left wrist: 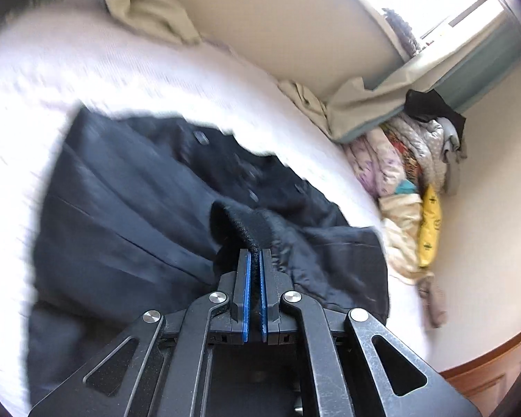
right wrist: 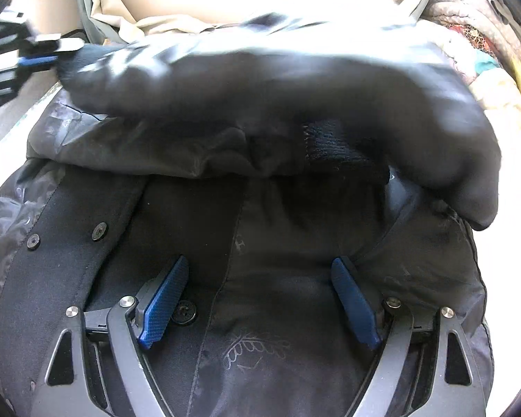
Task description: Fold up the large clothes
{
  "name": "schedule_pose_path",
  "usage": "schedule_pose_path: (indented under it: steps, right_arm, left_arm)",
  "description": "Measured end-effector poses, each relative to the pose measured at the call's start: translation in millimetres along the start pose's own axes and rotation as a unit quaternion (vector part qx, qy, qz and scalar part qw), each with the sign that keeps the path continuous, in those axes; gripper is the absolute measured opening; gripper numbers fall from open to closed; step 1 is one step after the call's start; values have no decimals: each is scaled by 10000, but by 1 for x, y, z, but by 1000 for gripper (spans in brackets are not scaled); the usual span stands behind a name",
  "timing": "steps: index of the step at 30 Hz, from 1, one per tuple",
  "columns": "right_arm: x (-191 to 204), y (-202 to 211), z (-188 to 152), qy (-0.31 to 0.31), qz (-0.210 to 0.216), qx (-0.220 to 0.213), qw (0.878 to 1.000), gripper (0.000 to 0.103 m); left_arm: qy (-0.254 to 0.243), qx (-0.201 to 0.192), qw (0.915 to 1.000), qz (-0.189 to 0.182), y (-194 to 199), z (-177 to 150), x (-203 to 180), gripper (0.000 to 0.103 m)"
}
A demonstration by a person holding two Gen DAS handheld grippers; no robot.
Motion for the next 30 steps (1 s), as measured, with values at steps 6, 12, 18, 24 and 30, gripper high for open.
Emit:
schedule_pose_path:
  steps: [6,12,18,24,30]
  right_arm:
    - [1,0,-1,30,-41,8,10000,84]
    - [2,0,-1,27,-46,1,10000,84]
    - [4,-1,0,11,-25,4,10000,84]
    - [3,1,0,-1,-9,11,10000,85]
    - [1,9,2,60,50,144,9999,86]
  left_arm:
    - [-306,-325,9949,901,27,-6,30,5]
    - [-139,278,9901,1369,-3,-53,72,5]
    - [-231,246,9897,1394,-5,-73,80,6]
    - [-244,147,9908,1325,6,-71,71,8]
    - [-607,-286,9914,1127,36,-56,23,54]
Point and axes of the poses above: each gripper's, at about its wrist camera, not at the fingertips, and y roughly against the way its jaws point, x to its left, z to its top, the point moved 7 cm from there along -y, roughly the way its jaws point, and after that the axes turned 1 degree about -y, right-handed, at the moved point
